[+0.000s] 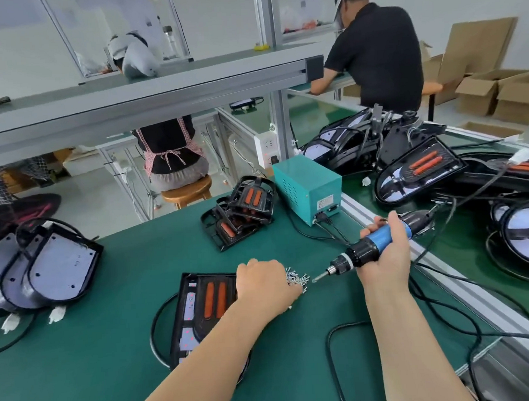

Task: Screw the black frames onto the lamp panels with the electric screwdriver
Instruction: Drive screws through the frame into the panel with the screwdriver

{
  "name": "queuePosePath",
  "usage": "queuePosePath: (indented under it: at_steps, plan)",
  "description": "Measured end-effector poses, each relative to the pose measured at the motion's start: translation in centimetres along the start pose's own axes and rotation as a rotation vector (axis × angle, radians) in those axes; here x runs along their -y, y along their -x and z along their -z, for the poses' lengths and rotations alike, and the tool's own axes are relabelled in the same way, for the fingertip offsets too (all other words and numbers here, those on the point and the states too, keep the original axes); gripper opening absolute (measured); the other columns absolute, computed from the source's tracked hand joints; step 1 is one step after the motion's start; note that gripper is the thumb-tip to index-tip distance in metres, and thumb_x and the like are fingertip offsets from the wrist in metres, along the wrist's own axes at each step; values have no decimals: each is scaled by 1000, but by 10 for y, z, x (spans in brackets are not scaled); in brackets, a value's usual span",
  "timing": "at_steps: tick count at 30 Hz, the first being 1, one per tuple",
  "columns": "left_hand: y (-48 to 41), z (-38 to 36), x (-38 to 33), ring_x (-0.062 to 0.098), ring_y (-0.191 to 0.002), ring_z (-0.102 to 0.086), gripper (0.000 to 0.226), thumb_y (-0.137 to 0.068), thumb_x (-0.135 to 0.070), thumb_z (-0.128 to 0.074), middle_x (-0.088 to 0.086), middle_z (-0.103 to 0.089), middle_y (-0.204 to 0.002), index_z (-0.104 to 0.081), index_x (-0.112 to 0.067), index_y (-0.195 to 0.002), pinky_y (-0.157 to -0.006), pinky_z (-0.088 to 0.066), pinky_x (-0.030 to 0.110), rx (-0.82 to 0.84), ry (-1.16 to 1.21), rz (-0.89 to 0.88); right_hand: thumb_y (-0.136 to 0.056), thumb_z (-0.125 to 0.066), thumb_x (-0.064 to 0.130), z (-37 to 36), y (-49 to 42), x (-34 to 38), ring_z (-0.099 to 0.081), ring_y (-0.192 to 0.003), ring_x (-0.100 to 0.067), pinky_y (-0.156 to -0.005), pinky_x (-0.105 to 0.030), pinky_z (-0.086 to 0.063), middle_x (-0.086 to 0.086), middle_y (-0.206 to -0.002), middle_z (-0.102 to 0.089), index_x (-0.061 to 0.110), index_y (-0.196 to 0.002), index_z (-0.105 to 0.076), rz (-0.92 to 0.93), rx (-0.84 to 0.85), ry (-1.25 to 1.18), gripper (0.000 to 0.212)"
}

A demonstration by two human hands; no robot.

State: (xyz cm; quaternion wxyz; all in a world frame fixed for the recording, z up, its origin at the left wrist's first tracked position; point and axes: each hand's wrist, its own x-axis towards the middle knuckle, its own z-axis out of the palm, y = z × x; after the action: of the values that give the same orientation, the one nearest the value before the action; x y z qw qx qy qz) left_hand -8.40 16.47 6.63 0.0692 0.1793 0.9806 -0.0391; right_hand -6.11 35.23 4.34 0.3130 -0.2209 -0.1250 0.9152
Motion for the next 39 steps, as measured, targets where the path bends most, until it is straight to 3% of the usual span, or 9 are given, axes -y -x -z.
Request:
queuePosePath:
  at_steps: [8, 12, 16, 19, 23, 25, 30, 34, 39]
  plan:
    - [-11, -5, -8, 26, -77, -50, 34, -91, -23, -62, 0, -50, -69, -41, -18, -66, -79, -32, 35, 40, -7, -1, -93, -71, 22, 6, -4, -1, -57, -58, -7, -58, -21, -53, 6, -70, -63, 14, -87, -61, -16, 4, -23, 14]
    - [-9, -6, -9, 33, -91, -63, 38, -90, -21, -64, 10, -67, -92, -37, -16, -63, -75, -36, 35, 47, 16, -40, -93, -72, 21, 6, -3, -2, -58, -60, -7, -61, -21, -53, 5, -74, -65, 13, -93, -61, -14, -1, -17, 13]
    - [-5, -8, -7, 35, -91, -62, 10, -88, -12, -64, 12, -66, -101, -55, -10, -91, -74, -46, 37, 2, 137, -57, -95, -69, 20, 8, -2, -4, -57, -58, -7, -58, -21, -54, 5, -73, -63, 14, -90, -61, 6, 17, 11, 11]
    - [-4, -9, -7, 34, -95, -64, 15, -87, -5, -61, 10, -68, -103, -65, -10, -100, -80, -54, 40, -4, 120, -112, -94, -70, 19, 9, -1, -5, -58, -58, -7, -57, -21, -54, 5, -73, -64, 14, -92, -60, 5, 36, 2, 11]
    - [1, -6, -7, 33, -97, -61, 19, -89, -4, -51, 9, -66, -105, -64, -11, -102, -77, -48, 36, -44, 95, -207, -93, -70, 21, 10, -2, -6, -58, -60, -8, -58, -21, -54, 5, -75, -63, 14, -95, -60, 3, 51, 12, 13]
    - [5, -4, -5, 31, -95, -59, 16, -90, -6, -48, 9, -64, -103, -60, -11, -99, -78, -47, 35, -91, 220, -221, -94, -70, 22, 11, -3, -5, -57, -60, -8, -59, -21, -53, 5, -76, -63, 14, -94, -60, 3, 54, 14, 13]
    - [25, 5, 11, 11, -65, -51, 15, -82, -6, -62, -6, -61, -73, -60, -20, -77, -64, -47, 24, -137, 854, -146, -93, -71, 29, 8, -1, -2, -55, -61, -9, -70, -21, -46, 7, -74, -59, 16, -88, -61, -53, 17, -15, 17]
    - [46, 5, 31, 9, -67, -58, 17, -82, -4, -74, -3, -69, -75, -68, -20, -84, -65, -48, 18, -75, 1305, -123, -91, -73, 23, -7, 16, -6, -57, -60, -8, -68, -20, -51, 7, -75, -61, 17, -83, -59, -50, 6, -50, 17]
    - [67, 0, 45, 12, -76, -63, 23, -75, 3, -77, 2, -71, -80, -73, -20, -76, -71, -50, 16, -109, 1569, -94, -92, -71, 20, -38, 44, -14, -55, -61, -8, -66, -20, -51, 6, -73, -58, 16, -84, -59, -26, 88, -8, 15]
